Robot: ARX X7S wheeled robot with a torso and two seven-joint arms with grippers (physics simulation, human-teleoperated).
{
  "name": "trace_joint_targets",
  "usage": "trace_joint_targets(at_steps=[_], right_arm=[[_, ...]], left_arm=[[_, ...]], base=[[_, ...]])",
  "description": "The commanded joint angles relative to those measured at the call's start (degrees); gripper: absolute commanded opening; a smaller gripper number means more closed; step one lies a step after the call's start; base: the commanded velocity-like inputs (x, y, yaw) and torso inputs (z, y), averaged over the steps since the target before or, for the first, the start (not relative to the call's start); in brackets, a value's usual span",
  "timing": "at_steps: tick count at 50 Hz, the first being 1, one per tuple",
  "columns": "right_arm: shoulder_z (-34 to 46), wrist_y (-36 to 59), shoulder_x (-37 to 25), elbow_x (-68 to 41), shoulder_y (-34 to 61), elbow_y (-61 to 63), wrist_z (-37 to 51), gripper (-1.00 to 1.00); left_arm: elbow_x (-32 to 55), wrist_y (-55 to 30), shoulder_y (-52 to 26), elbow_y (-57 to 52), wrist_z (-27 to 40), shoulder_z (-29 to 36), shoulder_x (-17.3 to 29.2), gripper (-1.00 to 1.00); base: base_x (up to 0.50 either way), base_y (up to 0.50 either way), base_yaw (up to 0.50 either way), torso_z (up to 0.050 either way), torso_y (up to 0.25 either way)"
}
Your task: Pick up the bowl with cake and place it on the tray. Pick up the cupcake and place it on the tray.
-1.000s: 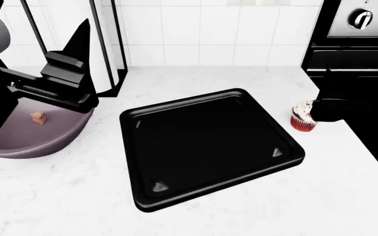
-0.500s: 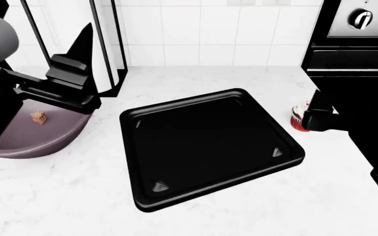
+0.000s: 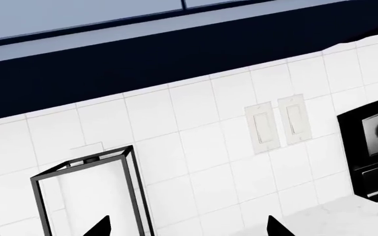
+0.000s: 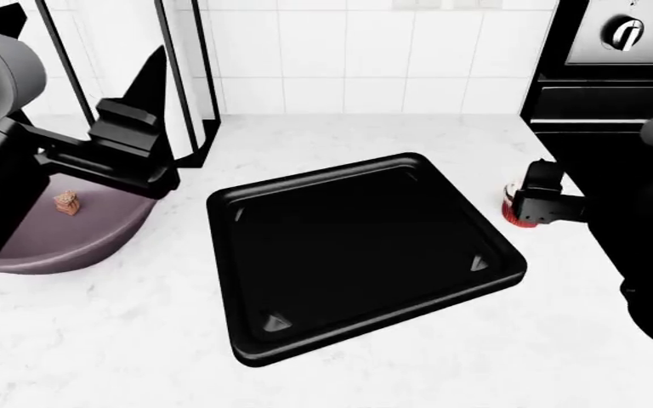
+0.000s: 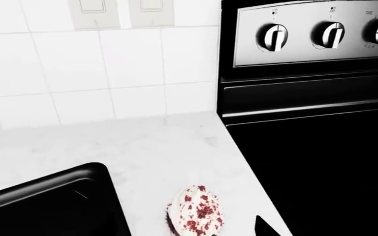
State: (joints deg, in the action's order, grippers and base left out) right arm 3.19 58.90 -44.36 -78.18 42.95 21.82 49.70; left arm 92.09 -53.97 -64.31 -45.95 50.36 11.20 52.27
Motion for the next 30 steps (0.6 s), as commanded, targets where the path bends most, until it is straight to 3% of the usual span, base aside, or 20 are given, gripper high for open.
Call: trace_joint_targets(at_steps=[1,30], right_arm=[[1.87,0.24,0.39,2.03,-0.28,-1.71,0.01,1.00],[4.39,-2.02,2.35,7.05,-0.40,-5.84,-0.45,1.00]], left_arm=[[-0.45,0.18,0.43,0.00,-0.17,0.13,-0.02,1.00],[-2.86,0.70,1.83,0.44,-1.93,0.59,-0.39,1.00]], base=[[0.00,0.00,0.00,0.000,0.000],[0.00,0.00,0.00,0.000,0.000]])
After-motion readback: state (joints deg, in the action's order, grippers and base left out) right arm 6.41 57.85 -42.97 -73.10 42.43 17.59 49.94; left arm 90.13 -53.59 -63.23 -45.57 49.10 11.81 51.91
